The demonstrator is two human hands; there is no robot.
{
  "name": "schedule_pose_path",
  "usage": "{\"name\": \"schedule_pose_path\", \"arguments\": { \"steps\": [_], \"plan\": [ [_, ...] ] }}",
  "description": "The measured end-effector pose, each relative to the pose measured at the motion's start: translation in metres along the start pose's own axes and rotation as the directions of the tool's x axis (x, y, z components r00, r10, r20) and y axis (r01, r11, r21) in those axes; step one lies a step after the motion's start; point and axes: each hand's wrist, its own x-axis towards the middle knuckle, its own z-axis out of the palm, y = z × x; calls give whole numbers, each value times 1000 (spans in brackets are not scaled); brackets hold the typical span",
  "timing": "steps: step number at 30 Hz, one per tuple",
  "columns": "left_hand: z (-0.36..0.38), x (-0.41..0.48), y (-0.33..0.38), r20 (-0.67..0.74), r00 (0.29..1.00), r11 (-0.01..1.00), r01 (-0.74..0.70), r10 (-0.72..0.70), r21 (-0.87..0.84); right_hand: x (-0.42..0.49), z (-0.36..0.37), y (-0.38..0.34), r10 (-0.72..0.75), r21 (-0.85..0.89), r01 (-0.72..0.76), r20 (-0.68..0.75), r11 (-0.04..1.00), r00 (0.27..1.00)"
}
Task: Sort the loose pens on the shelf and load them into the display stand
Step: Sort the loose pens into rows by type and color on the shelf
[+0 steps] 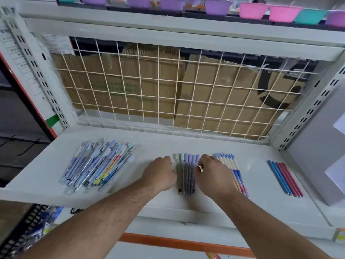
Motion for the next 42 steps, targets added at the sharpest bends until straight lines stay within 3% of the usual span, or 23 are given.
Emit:
{"name": "schedule_pose_path", "arguments": {
  "steps": [6,13,27,42],
  "plan": [
    [-26,-19,-32,-132,991,963,28,8,268,6,7,-25,-118,-98,121,38,988,992],
    [-45,-20,-79,-179,979,853,172,-94,493,8,17,-60,-106,-43,111,89,993,990],
    [-66,-10,-95,-18,994,892,102,-105,440,3,23,-112,-38,-54,41,65,998,997],
    [-57,-2,-80,141,986,913,22,-86,407,3,41,-86,26,70,-32,81,997,996]
  ]
}}
